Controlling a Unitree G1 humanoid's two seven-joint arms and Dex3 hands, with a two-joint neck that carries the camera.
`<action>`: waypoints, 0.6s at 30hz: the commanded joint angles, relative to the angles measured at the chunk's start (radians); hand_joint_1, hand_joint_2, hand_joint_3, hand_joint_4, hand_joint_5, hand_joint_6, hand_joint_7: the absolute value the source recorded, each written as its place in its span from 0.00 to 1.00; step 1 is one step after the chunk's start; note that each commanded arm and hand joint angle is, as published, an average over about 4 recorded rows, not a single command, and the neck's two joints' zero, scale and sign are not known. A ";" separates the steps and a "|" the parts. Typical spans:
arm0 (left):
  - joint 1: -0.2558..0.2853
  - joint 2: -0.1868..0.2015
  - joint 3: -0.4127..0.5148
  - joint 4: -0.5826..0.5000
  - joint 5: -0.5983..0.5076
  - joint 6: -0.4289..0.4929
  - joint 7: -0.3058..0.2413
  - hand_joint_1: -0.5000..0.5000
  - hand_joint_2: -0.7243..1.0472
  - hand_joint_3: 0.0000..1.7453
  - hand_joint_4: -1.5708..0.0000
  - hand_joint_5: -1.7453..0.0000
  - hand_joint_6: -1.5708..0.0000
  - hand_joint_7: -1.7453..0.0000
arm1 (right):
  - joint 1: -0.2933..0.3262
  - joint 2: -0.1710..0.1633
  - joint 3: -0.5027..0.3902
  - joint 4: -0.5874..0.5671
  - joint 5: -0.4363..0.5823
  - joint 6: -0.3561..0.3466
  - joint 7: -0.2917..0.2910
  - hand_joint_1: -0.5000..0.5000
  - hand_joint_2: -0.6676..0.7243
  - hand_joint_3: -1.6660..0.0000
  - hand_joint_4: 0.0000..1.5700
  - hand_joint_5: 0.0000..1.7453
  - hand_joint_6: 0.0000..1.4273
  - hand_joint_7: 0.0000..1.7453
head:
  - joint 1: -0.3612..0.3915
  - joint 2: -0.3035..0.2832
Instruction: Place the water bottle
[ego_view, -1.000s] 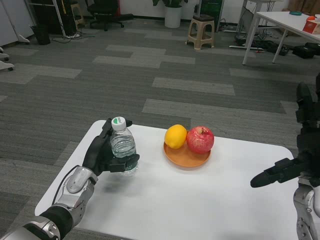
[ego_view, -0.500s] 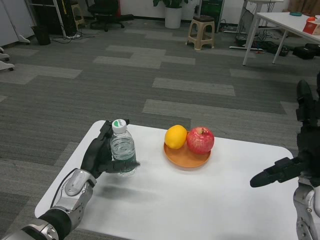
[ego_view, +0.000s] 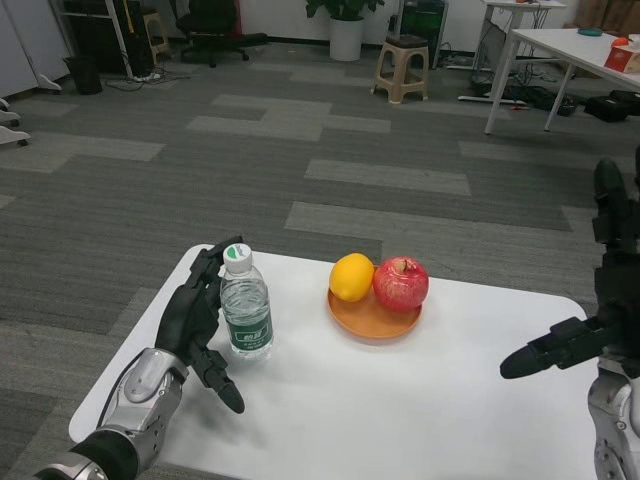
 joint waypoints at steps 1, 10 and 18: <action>0.016 -0.001 0.006 -0.010 -0.036 0.004 0.015 0.00 0.00 0.05 1.00 0.00 1.00 0.68 | 0.011 -0.001 -0.001 -0.012 0.008 -0.008 -0.003 0.25 1.00 1.00 0.00 0.00 0.00 0.00 | 0.002 0.000; 0.023 -0.004 0.056 -0.043 -0.148 -0.013 0.030 0.00 0.03 0.04 1.00 0.00 1.00 0.73 | 0.012 -0.001 -0.002 -0.012 0.008 -0.008 -0.003 0.25 1.00 1.00 0.00 0.00 0.00 0.00 | -0.002 -0.004; 0.033 -0.001 0.137 -0.103 -0.196 -0.029 0.030 0.00 0.03 0.05 1.00 0.44 1.00 0.88 | 0.011 -0.003 -0.007 -0.008 0.009 -0.008 -0.003 0.25 1.00 1.00 0.00 0.00 0.00 0.00 | -0.008 -0.010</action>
